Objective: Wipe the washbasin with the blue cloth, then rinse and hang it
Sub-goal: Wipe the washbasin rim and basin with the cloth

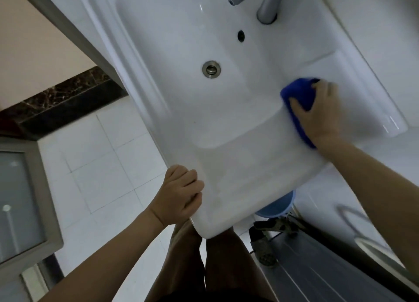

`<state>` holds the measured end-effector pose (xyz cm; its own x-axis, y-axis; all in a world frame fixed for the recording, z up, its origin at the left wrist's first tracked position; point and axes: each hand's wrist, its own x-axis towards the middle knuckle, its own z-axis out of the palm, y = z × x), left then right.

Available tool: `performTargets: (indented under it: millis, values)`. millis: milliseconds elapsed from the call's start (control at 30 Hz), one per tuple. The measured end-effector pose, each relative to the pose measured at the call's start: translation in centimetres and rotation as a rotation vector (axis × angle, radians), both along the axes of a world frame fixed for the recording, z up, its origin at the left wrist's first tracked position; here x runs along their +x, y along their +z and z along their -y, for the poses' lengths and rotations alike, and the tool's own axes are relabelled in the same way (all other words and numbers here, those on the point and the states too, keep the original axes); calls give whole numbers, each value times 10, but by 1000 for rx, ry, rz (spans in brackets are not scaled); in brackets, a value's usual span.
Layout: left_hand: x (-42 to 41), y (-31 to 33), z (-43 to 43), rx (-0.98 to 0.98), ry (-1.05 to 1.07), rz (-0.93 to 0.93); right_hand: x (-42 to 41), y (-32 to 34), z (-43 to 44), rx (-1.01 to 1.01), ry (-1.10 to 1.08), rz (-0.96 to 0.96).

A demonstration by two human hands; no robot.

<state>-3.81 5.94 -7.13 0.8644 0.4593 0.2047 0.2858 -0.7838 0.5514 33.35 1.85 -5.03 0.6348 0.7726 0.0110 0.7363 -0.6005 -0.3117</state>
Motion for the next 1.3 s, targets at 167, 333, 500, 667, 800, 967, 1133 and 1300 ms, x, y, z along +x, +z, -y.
performTargets:
  millis: [167, 333, 500, 667, 800, 967, 1133, 1300]
  values:
    - [1, 1, 1, -11, 10, -7, -83, -8, 3, -43, -20, -94]
    - [0, 5, 1, -10, -11, -42, -193, -10, 15, -53, 462, -231]
    - [-1, 4, -1, 23, -19, -47, -100, -11, 12, -37, 508, -151]
    - [-1, 4, 1, 22, -9, -49, -10, -2, 19, -41, -25, -17]
    - [-1, 9, 1, 21, -6, -76, -51, -2, 31, -138, 136, -6]
    - [-1, 9, 2, 13, -5, -79, 16, 27, 43, -257, 329, 197]
    - [-3, 0, 3, 4, -5, -47, 50, 25, -2, -226, 340, 360]
    - [-1, -1, 0, 46, -17, -47, 43, 29, -75, -302, 337, 529]
